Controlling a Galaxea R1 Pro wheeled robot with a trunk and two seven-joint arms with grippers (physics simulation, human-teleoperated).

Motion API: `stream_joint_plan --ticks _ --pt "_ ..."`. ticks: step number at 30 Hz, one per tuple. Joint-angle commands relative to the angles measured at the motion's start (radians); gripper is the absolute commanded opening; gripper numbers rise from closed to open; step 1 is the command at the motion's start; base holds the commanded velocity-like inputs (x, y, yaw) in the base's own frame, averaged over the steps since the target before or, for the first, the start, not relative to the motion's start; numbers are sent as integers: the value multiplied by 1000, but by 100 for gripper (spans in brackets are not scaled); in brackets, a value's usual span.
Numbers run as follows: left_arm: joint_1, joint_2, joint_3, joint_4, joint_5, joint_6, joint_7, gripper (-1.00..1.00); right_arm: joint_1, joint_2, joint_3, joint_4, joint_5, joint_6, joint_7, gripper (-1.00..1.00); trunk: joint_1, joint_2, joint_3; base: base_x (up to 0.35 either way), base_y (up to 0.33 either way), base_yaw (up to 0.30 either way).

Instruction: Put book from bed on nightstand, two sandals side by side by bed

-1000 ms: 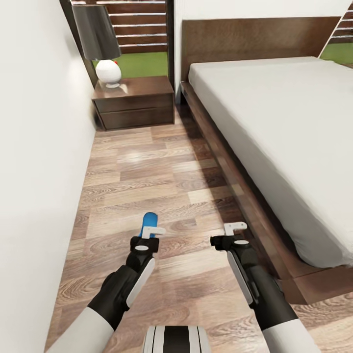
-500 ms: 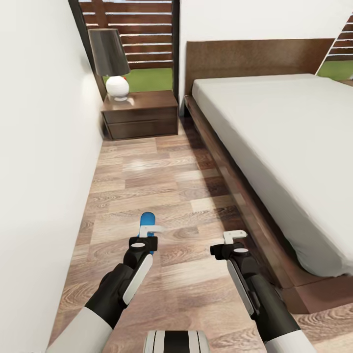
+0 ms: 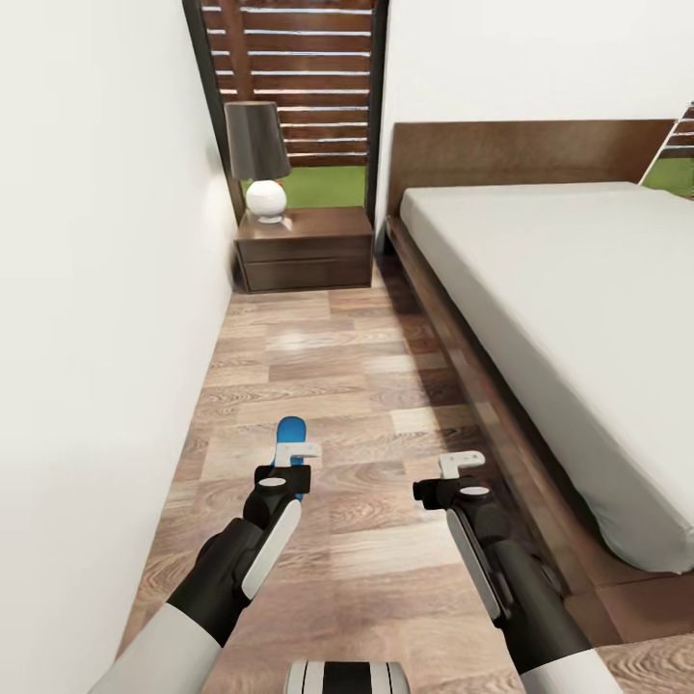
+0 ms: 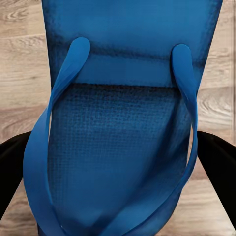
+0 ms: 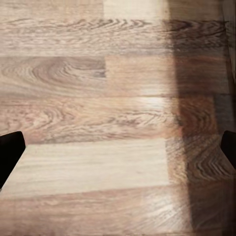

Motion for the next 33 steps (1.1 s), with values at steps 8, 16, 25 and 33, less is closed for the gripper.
stream_joint_plan --ticks 8,16,25,33 --pt "-1 0 -4 0 12 1 10 -100 0 0 1 -13 -8 24 -6 100 -4 2 31 -288 -89 5" --pt "-1 0 -5 0 10 1 12 -100 0 0 0 -14 -8 26 -5 100 -8 3 62 -309 -103 0" --pt "-1 0 -5 1 8 1 13 -100 -1 0 0 -15 -7 26 -5 100 -12 6 97 -310 -107 0" --pt "-1 0 -7 1 8 1 12 -100 0 0 1 -14 -7 26 -6 100 -15 7 128 -310 -108 0"
